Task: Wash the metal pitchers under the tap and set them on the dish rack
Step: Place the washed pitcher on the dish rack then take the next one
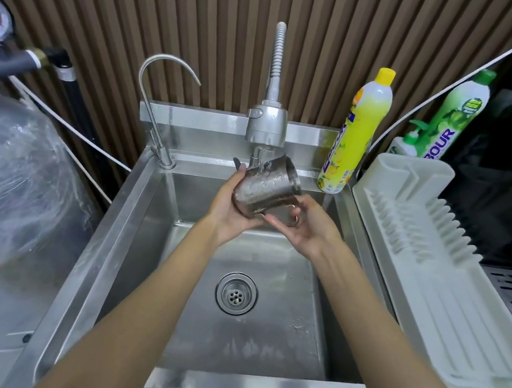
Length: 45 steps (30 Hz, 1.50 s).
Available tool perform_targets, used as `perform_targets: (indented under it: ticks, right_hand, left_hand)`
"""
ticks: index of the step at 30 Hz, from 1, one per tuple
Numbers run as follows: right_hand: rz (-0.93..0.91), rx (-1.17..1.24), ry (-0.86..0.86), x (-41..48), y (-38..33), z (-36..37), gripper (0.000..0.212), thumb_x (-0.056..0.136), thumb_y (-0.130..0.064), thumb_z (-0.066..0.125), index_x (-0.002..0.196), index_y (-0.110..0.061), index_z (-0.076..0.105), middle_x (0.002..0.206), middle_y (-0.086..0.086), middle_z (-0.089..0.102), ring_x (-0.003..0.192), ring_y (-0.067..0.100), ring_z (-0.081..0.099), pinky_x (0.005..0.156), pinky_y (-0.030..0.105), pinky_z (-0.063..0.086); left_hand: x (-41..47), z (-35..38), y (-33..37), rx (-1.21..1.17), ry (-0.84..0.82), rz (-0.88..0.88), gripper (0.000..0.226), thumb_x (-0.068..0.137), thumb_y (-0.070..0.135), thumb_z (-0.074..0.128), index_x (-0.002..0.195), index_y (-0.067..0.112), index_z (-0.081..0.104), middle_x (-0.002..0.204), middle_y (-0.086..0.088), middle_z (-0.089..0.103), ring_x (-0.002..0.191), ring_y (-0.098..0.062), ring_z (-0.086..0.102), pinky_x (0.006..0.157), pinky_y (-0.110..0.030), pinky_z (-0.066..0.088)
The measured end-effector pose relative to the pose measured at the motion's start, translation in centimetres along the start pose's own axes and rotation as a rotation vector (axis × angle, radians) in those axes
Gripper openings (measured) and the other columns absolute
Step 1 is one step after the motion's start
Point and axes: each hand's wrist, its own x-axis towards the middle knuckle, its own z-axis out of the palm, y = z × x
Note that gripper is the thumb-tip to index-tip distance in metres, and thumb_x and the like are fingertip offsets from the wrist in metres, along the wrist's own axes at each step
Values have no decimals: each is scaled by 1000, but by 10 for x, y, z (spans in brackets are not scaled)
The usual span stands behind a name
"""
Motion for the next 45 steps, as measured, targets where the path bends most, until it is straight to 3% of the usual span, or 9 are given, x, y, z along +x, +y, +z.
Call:
perform_targets:
  ticks: [3, 6, 9, 14, 20, 24, 27, 35, 45]
  right_hand:
    - [14, -95, 14, 4, 17, -2, 23, 100, -21, 36, 98, -8, 54, 79, 7, 46, 51, 22, 66, 75, 47, 58]
    - [-199, -568, 225, 15, 35, -7, 35, 100, -17, 28, 132, -6, 38, 110, 14, 55, 103, 34, 61, 83, 48, 55]
    - [-526, -915, 212, 15, 53, -7, 54, 93, -7, 45, 144, -8, 26, 143, 15, 36, 129, 29, 43, 108, 39, 35]
    - [-719, -1079, 57, 21, 66, 16, 85, 70, -24, 77, 138, -6, 28, 136, 11, 39, 127, 28, 42, 111, 49, 30]
    - [-738, -989, 159, 23, 28, -11, 87, 59, -35, 78, 131, -18, 32, 123, 6, 58, 109, 26, 59, 86, 40, 51]
    - [-733, -863, 323, 23, -1, -46, 86, 60, -35, 81, 129, -13, 36, 120, 8, 61, 108, 26, 60, 88, 37, 50]
    - [-781, -866, 425, 24, -26, -72, 82, 63, -24, 83, 130, -7, 37, 127, 12, 45, 114, 27, 52, 89, 32, 43]
    - [-809, -1072, 655, 26, -95, -145, 85, 61, -43, 81, 129, -14, 40, 125, 4, 49, 111, 24, 54, 85, 44, 48]
    - [-690, -870, 621, 61, -138, -229, 78, 64, -25, 85, 125, -9, 38, 127, 4, 50, 104, 14, 51, 76, 17, 34]
  left_hand:
    - [1, 6, 10, 251, 35, 27, 51, 83, 43, 63, 123, 15, 50, 125, -10, 58, 104, -30, 61, 78, -47, 55]
    - [0, 15, 10, 672, 205, 170, 60, 78, 44, 69, 126, 21, 42, 126, 0, 51, 113, -27, 53, 92, -49, 48]
    - [0, 21, 15, 1121, 356, 397, 56, 76, 40, 72, 121, 20, 47, 113, -2, 51, 104, -23, 51, 94, -34, 44]
    - [-2, 30, 16, 1513, 426, 473, 62, 76, 45, 68, 122, 12, 45, 123, -18, 46, 116, -34, 46, 98, -36, 37]
    - [-2, 57, 3, 1322, 218, 383, 95, 62, 54, 76, 135, 7, 37, 134, -12, 49, 124, -28, 47, 105, -37, 40]
    - [17, 76, -18, 972, 25, 329, 67, 67, 19, 80, 126, 9, 51, 122, -7, 62, 108, -18, 60, 94, -33, 50]
    - [31, 104, -36, 995, -126, 344, 60, 78, 8, 71, 133, 12, 47, 127, -5, 59, 112, -13, 56, 88, -19, 47]
    - [67, 168, -65, 973, -306, 182, 57, 86, 1, 60, 137, 15, 38, 140, -10, 46, 123, -22, 50, 89, -35, 51]
    - [112, 234, -123, 994, -457, 20, 64, 88, -9, 48, 145, 14, 29, 151, 0, 31, 131, -5, 36, 90, -18, 38]
